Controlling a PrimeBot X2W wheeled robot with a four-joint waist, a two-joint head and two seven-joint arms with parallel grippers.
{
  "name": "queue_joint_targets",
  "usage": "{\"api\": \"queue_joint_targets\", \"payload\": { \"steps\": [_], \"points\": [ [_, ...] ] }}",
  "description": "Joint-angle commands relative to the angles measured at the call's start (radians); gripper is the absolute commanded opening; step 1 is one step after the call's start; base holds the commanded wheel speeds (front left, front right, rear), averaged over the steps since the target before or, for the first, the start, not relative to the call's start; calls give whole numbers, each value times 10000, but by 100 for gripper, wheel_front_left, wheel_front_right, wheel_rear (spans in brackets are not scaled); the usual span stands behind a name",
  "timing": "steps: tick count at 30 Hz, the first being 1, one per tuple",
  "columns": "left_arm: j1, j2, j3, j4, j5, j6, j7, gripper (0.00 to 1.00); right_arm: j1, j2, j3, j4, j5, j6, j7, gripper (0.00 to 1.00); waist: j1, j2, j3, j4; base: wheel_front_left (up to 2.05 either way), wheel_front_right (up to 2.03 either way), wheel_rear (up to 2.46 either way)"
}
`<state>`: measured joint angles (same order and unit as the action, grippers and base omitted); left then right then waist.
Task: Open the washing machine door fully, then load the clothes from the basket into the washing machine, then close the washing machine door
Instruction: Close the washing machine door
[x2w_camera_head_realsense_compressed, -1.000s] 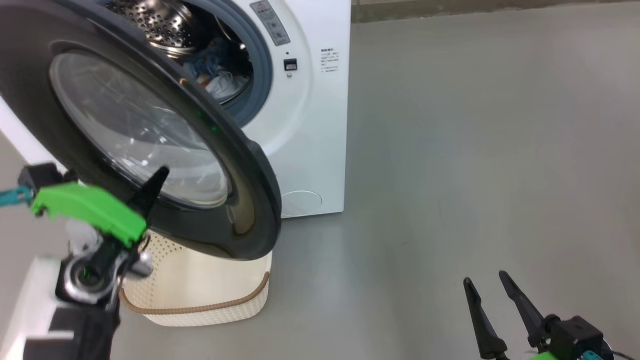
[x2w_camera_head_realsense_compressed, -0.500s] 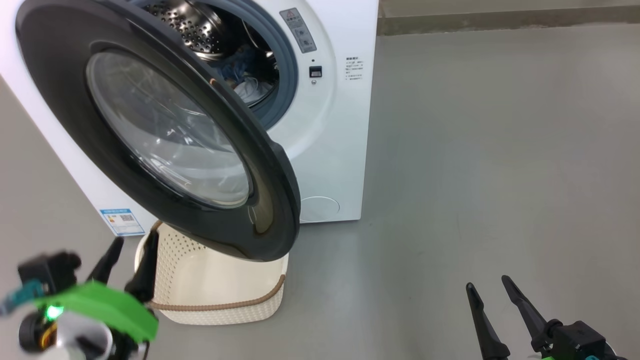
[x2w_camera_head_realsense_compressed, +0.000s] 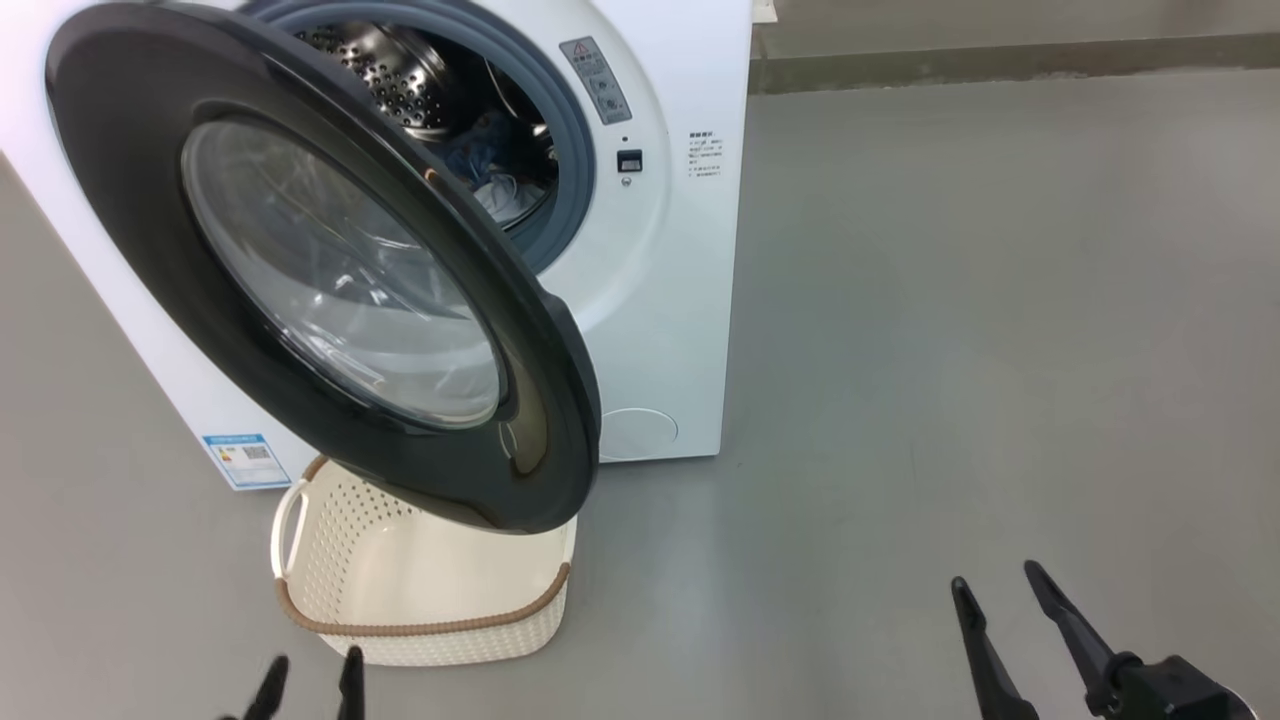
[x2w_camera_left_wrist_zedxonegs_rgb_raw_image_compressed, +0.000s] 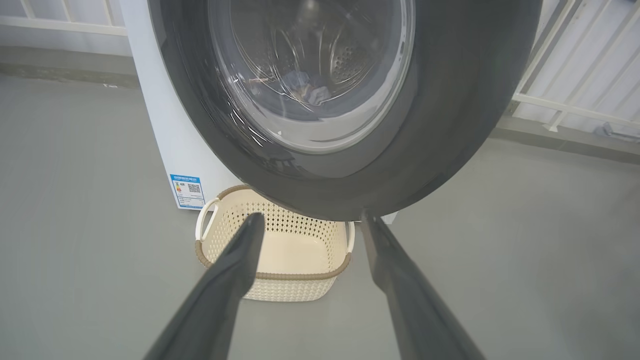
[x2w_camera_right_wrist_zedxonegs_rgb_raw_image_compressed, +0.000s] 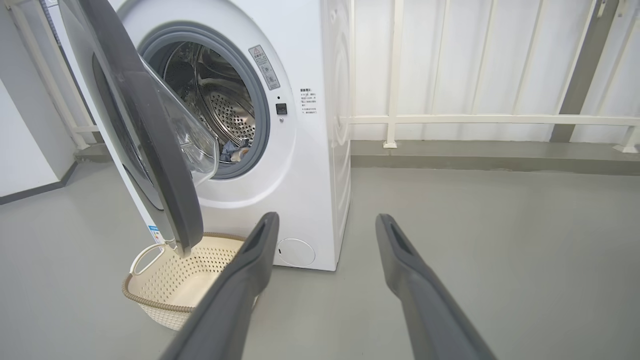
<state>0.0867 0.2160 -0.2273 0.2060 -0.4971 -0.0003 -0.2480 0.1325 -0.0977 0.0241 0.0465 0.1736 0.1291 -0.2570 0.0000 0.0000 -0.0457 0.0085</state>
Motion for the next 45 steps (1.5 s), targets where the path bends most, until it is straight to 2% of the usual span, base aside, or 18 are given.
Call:
{"api": "queue_joint_targets", "payload": {
  "steps": [1,6,14,32,33,35,36,37,45],
  "points": [
    [-128,14,490,-355,239,-69,-127,100,4,-139,160,-302,-166,16,-48,100,0,0,-34,-3,0,0,0],
    [719,-536,1172,-984,1070,-351,-134,100,329,-107,-33,-496,-327,16,-48,100,0,0,-147,-1,0,0,0],
    [1436,-1337,2194,-1465,1790,-827,-136,100,780,-7,-390,-628,-482,16,-48,100,0,0,-287,50,0,0,0],
    [1563,-1644,2817,-1437,2179,-1234,-137,100,721,-18,-375,-367,-475,16,-48,100,0,0,-621,-92,0,0,0],
    [1552,-1646,2833,-1436,2177,-1241,-137,100,703,-22,-376,-353,-474,16,-48,93,0,0,-619,-96,0,0,0],
    [1532,-1651,2855,-1431,2190,-1252,-137,100,664,-31,-381,-328,-460,16,-48,36,0,0,-612,-95,0,0,0],
    [1520,-1652,2861,-1426,2189,-1257,-137,100,645,-34,-389,-318,-450,16,-48,25,0,0,-609,-90,0,0,0],
    [1506,-1653,2861,-1424,2168,-1260,-137,100,631,-35,-395,-306,-435,16,-48,0,0,0,-607,-83,0,0,0],
    [1413,-1656,2828,-1436,1953,-1274,-137,100,332,-73,-381,-269,-215,16,-48,0,0,0,-564,-5,0,0,0]
  ]
}}
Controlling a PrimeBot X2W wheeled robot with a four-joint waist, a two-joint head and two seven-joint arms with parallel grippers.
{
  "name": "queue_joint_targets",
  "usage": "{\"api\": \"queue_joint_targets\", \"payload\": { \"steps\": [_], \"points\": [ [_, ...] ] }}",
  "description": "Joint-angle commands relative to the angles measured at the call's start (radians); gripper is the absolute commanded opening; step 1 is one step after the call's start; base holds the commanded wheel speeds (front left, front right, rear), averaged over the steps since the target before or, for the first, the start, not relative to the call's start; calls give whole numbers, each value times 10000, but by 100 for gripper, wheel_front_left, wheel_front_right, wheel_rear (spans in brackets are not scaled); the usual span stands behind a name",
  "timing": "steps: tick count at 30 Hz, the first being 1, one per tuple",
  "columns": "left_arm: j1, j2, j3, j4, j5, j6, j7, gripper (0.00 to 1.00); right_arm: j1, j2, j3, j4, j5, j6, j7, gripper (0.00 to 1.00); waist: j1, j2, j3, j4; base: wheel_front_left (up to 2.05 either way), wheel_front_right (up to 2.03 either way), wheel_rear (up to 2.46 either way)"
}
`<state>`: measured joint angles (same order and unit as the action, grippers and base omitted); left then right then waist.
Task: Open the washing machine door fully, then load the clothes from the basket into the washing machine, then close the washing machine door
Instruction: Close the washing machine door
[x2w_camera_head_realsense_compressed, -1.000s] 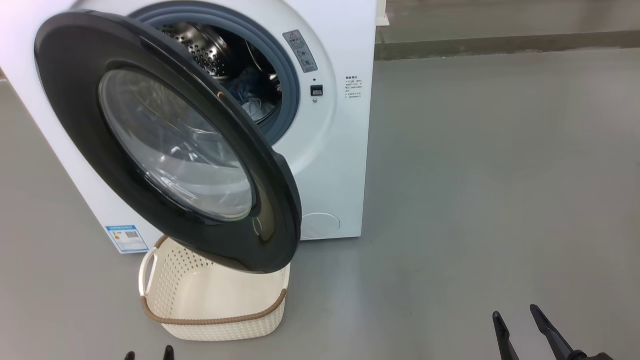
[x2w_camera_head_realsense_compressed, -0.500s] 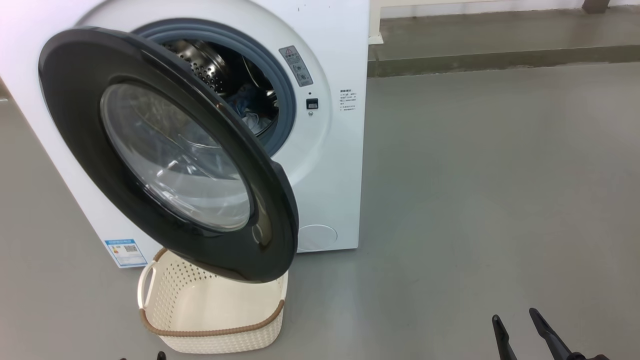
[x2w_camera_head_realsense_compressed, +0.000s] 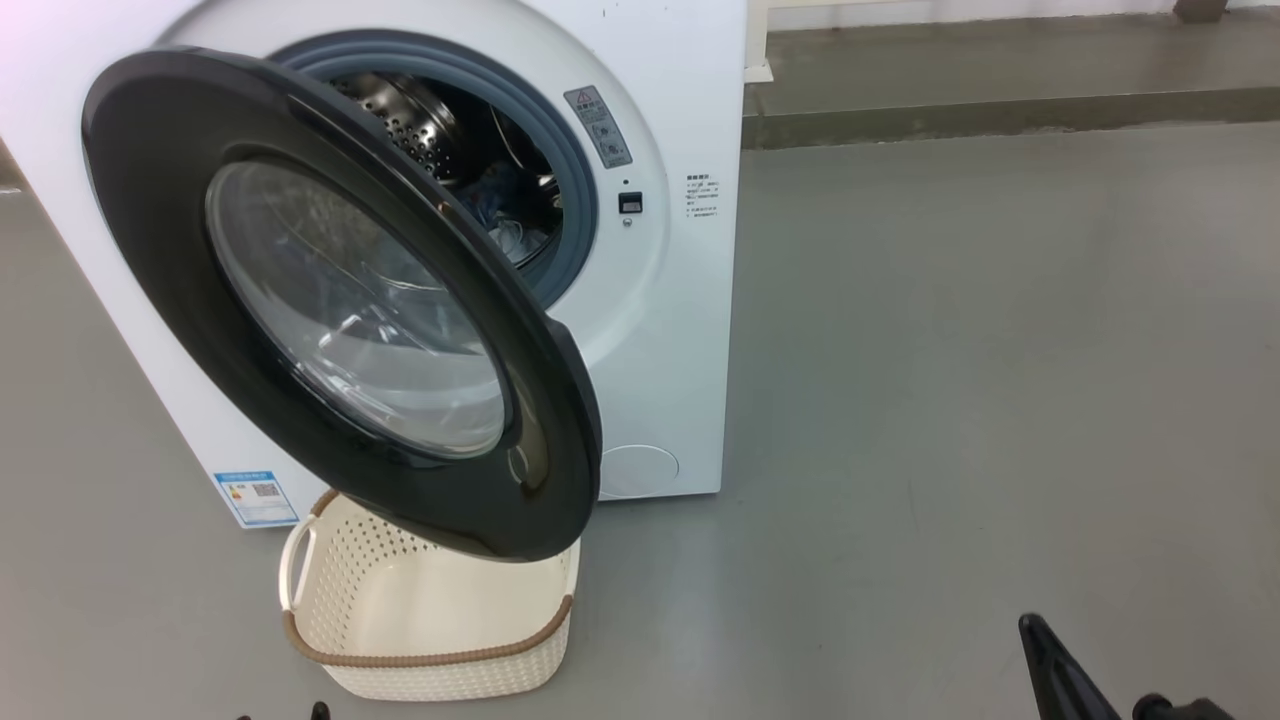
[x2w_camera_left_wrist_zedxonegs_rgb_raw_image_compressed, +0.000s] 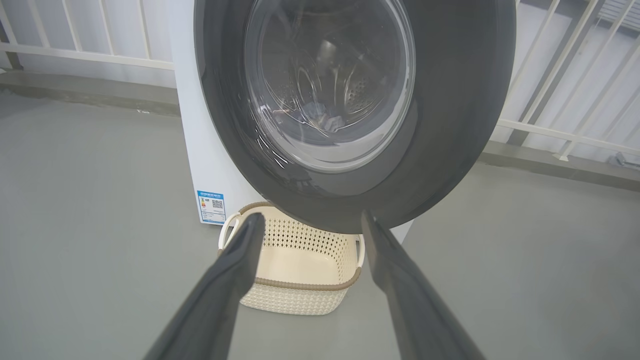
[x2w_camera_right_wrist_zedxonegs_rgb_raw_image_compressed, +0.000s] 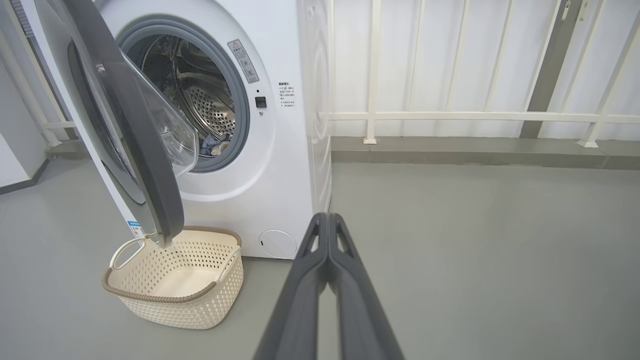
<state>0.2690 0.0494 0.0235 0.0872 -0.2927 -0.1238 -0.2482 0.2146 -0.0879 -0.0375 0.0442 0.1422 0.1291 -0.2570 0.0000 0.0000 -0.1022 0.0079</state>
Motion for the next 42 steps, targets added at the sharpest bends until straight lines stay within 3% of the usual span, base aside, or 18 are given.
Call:
{"api": "queue_joint_targets", "payload": {
  "steps": [1,14,24,34,42],
  "points": [
    [-426,10,319,-279,-113,-40,-135,100,-631,-197,272,-324,148,16,-48,0,0,0,-2,25,0,0,0],
    [-599,9,368,-318,-396,33,-135,100,-2847,-271,1113,-2089,294,16,-48,0,0,0,71,297,0,0,0],
    [-853,9,-150,-328,-644,166,-135,100,-5709,31,3336,-3360,568,16,-48,0,0,0,275,1106,0,0,0],
    [-1277,9,-797,-394,-785,217,-135,100,-6095,257,5527,-1182,1314,16,-48,0,0,0,1031,2233,0,0,0],
    [-1953,9,-1546,-670,-1071,358,-135,100,-6557,329,5596,298,1663,16,-48,0,0,0,2268,2827,0,0,0]
  ]
}}
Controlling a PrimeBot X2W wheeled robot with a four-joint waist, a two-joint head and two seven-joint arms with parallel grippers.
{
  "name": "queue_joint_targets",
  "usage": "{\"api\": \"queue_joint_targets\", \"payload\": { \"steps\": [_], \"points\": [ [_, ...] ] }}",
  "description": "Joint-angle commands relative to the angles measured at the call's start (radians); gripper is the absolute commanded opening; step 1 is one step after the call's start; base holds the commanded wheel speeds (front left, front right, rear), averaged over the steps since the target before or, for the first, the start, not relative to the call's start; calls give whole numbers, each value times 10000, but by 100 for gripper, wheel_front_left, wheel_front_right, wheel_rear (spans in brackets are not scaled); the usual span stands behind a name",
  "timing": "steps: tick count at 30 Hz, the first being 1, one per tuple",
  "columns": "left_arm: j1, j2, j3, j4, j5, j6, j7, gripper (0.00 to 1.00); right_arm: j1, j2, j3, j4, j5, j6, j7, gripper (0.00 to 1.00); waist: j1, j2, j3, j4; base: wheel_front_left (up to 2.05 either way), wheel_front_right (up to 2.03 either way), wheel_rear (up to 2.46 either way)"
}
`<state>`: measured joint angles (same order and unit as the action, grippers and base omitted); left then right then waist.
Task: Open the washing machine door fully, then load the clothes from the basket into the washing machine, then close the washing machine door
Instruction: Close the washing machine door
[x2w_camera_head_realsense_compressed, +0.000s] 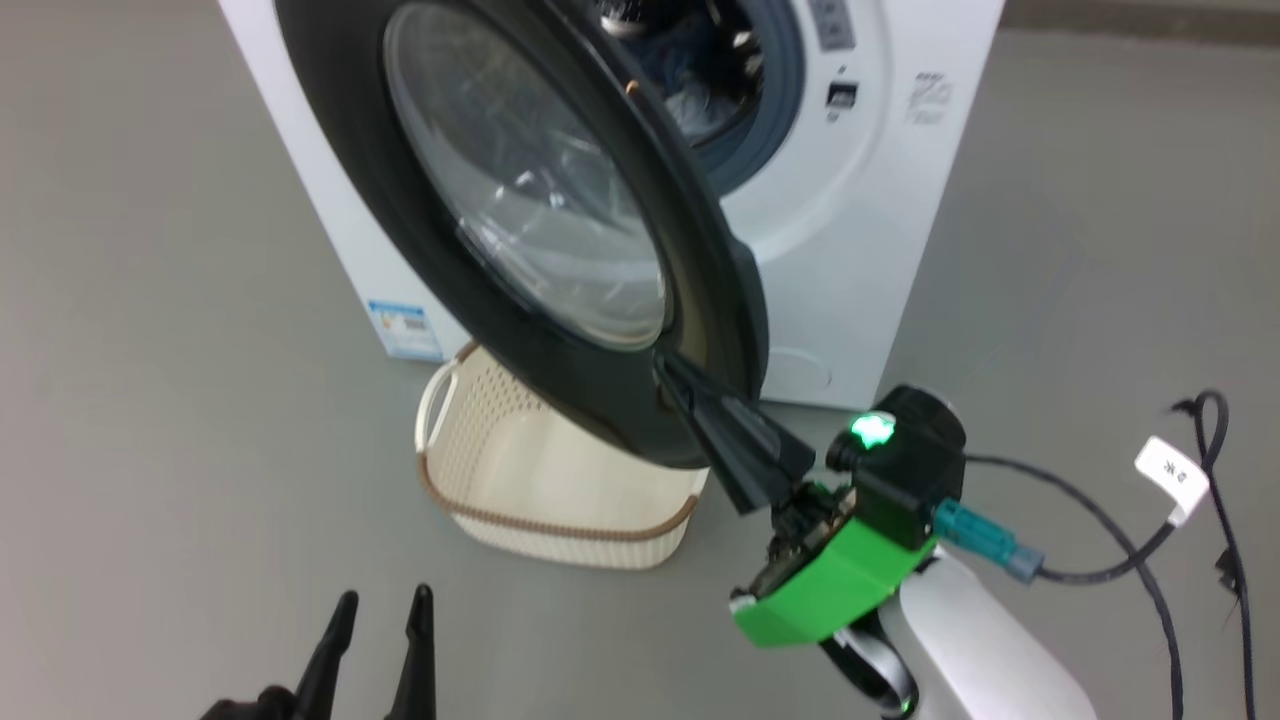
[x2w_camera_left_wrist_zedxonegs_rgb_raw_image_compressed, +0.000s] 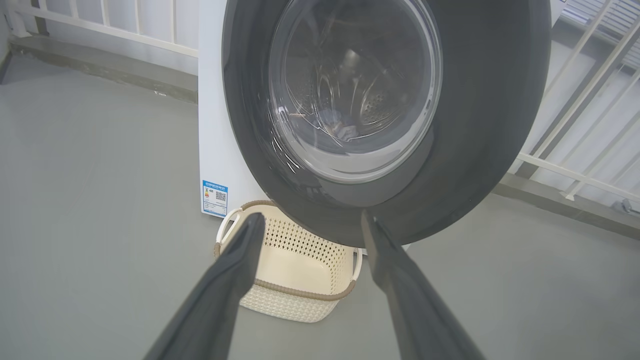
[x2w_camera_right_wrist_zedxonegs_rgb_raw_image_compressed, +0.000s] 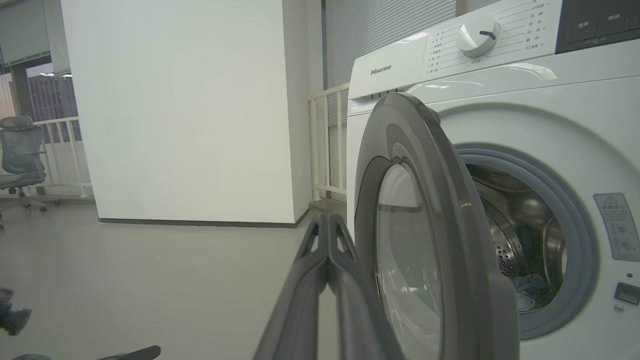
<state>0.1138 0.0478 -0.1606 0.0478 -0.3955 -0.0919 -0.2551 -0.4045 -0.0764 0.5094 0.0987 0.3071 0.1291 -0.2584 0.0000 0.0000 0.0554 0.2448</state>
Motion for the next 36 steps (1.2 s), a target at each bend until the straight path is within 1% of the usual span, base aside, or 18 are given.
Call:
{"api": "queue_joint_targets", "payload": {
  "steps": [1,5,11,27,36],
  "points": [
    [-478,24,257,-262,-91,72,-66,100,-469,215,103,-126,-6,16,-34,0,0,0,854,503,0,0,0],
    [-730,24,190,-275,-219,145,-66,100,-849,117,-84,267,10,16,-34,0,0,0,1432,639,0,0,0],
    [-973,24,181,-353,-404,271,-66,100,-1235,-118,-466,287,17,16,-34,0,0,0,2014,794,0,0,0],
    [-1203,24,168,-444,-818,440,-66,100,-1545,-359,-693,339,-25,16,-34,0,0,0,2588,785,0,0,0],
    [-1316,24,-4,-485,-909,546,-67,100,-1973,-500,-737,496,39,16,-34,0,0,0,2878,615,0,0,0]
  ]
}}
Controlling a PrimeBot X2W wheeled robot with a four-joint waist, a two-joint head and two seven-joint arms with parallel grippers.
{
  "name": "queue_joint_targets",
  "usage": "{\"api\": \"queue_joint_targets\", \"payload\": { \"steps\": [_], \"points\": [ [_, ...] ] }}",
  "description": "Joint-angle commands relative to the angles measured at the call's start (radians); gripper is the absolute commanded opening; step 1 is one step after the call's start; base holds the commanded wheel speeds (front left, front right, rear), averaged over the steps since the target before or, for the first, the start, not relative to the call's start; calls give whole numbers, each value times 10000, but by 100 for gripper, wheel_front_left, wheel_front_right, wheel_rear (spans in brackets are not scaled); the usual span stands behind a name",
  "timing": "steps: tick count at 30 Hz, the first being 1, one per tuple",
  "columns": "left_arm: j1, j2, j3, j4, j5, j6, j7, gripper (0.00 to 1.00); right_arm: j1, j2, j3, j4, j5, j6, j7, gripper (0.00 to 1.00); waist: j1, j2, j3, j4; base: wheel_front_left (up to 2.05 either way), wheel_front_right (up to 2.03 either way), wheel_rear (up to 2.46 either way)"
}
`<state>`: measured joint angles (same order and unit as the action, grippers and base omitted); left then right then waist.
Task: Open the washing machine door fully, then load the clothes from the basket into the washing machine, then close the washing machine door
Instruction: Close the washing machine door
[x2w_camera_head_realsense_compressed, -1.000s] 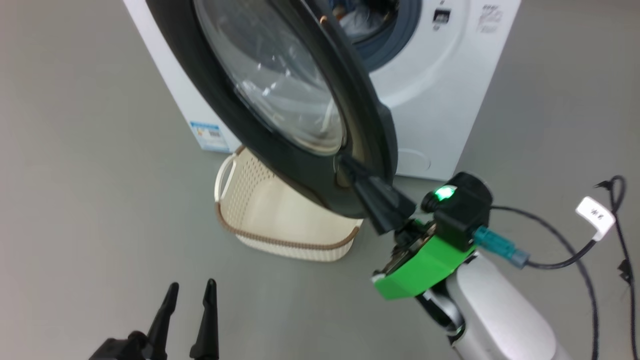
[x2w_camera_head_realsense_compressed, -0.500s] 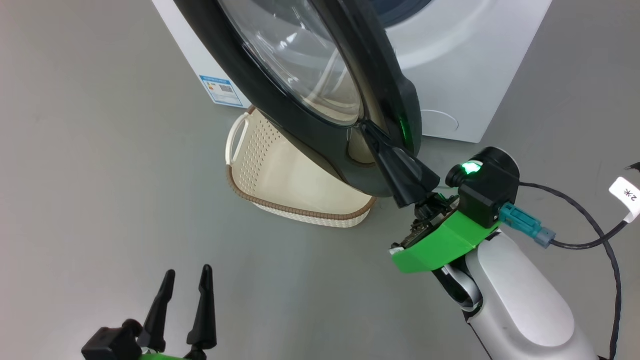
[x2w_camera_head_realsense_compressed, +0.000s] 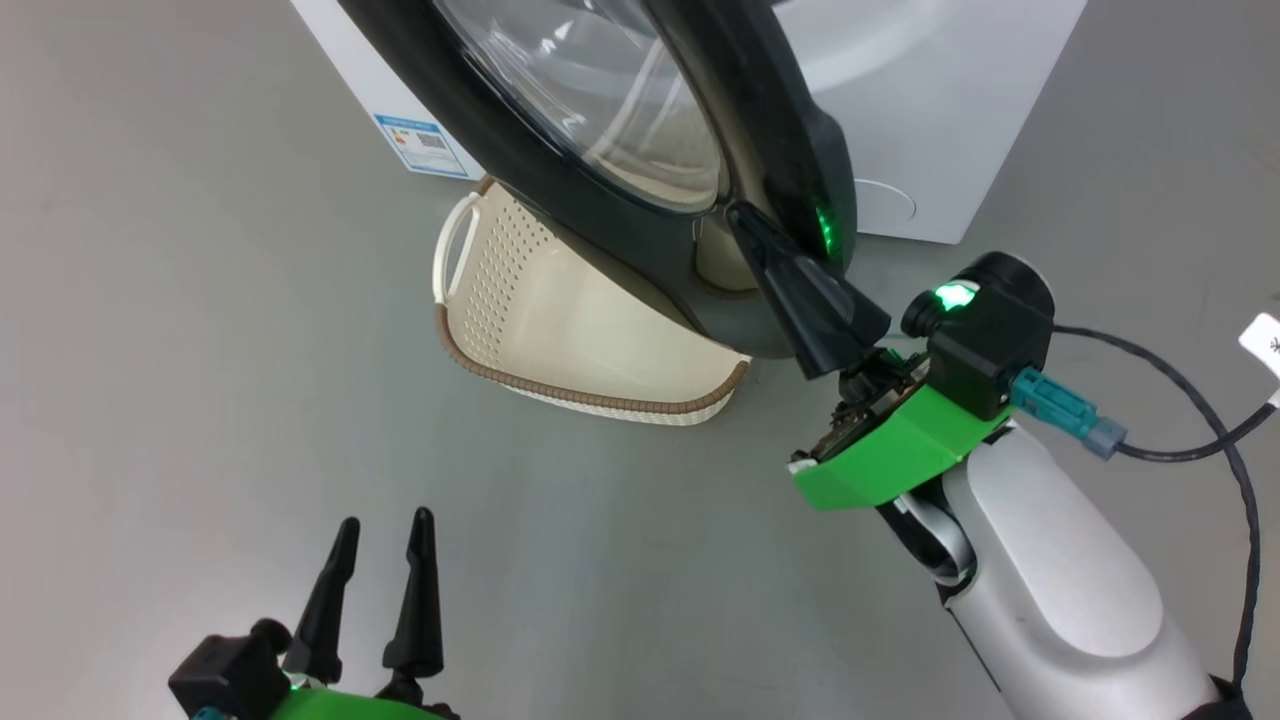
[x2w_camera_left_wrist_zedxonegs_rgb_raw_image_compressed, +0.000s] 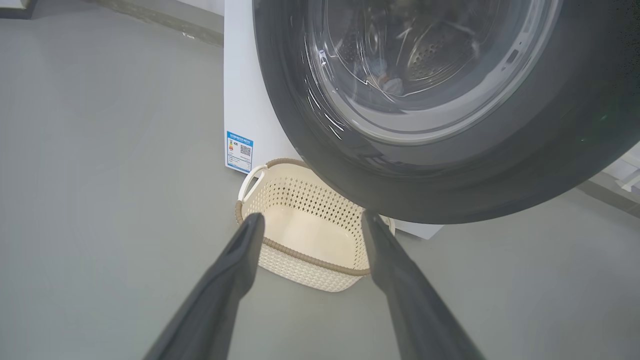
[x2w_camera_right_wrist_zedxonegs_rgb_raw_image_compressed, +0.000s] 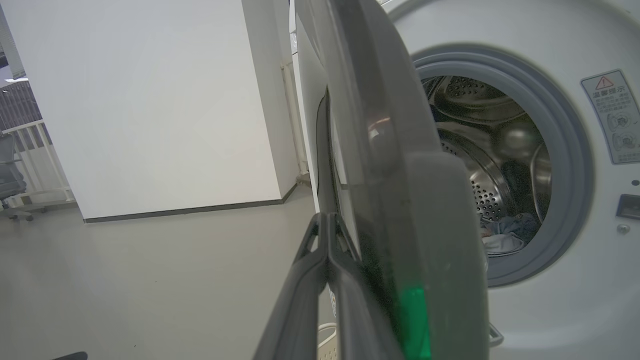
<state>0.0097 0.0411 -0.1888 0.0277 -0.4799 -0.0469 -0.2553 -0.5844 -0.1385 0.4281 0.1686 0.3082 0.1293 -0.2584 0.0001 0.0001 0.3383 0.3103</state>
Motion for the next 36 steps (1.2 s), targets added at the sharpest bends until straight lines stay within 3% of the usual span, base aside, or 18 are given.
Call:
{"api": "queue_joint_targets", "payload": {
  "steps": [1,25,36],
  "points": [
    [-298,91,247,-294,-48,101,-65,100,-235,95,56,-187,21,14,-34,0,-1,-1,76,-54,0,0,0],
    [-821,91,-156,-662,-9,335,-65,100,-2452,-643,-490,270,85,14,-34,0,-1,-1,1569,-495,0,0,0],
    [-953,91,-309,-976,-105,405,-65,100,-3889,-1381,-652,588,-144,14,-34,0,-1,-1,2365,-345,0,0,0]
  ]
}}
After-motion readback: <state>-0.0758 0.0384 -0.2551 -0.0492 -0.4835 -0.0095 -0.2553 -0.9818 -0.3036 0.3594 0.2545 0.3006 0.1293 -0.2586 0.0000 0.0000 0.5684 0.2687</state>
